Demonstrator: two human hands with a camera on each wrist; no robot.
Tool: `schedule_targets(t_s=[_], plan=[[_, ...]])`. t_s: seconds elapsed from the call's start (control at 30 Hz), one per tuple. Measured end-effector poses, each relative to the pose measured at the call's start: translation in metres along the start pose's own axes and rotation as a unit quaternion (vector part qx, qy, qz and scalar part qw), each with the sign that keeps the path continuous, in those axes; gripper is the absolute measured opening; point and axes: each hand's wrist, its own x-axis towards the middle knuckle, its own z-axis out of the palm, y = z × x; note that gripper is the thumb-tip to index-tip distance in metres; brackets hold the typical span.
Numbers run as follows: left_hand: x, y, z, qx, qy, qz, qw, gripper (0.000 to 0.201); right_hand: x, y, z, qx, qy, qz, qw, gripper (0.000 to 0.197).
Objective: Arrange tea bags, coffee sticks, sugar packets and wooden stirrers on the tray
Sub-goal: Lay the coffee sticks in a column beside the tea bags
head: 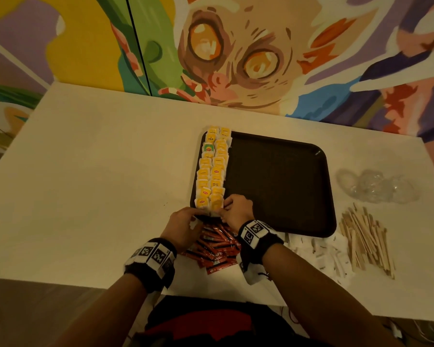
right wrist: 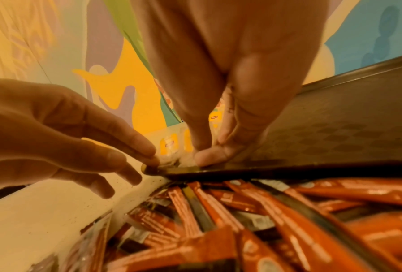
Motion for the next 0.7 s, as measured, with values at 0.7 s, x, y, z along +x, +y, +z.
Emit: schedule_targets(t_s=[0.7], plan=[[-0.057, 0.003, 0.061, 0.278, -0.101, 0.007, 0.955, 0.093, -0.070, 0.068, -0.039, -0.301, -0.145, -0.271, 0.903, 0.069]])
